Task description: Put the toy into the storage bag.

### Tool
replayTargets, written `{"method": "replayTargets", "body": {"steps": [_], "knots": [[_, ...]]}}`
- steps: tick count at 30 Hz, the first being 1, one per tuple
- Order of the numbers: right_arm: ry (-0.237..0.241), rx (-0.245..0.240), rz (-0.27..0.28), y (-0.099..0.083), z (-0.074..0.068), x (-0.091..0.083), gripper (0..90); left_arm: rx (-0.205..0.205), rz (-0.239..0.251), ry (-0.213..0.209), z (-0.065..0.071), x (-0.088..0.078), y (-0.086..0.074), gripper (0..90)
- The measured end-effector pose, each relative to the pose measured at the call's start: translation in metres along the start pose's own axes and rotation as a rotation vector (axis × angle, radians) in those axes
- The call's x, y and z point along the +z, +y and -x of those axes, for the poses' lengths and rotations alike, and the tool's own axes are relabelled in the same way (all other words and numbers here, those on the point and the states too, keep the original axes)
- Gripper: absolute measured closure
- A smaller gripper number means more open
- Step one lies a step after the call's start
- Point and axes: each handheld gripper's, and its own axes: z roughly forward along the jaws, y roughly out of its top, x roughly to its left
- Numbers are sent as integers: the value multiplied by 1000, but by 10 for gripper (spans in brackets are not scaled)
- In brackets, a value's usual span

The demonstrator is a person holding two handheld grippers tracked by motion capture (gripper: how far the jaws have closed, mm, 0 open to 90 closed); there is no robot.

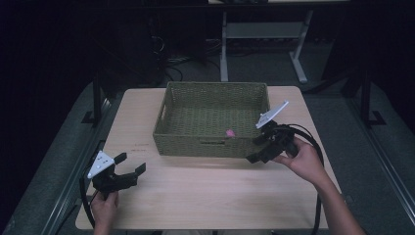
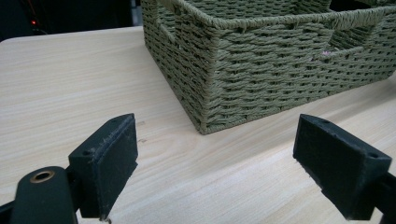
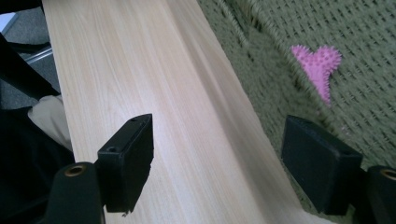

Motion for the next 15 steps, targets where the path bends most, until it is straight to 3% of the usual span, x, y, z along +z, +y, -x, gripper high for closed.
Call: {"method": "replayTargets", "body": {"steps": [15], "knots": [[-12,16,-7,-23,-7,9,247,2,-2,2,0,-1,0,133]]}}
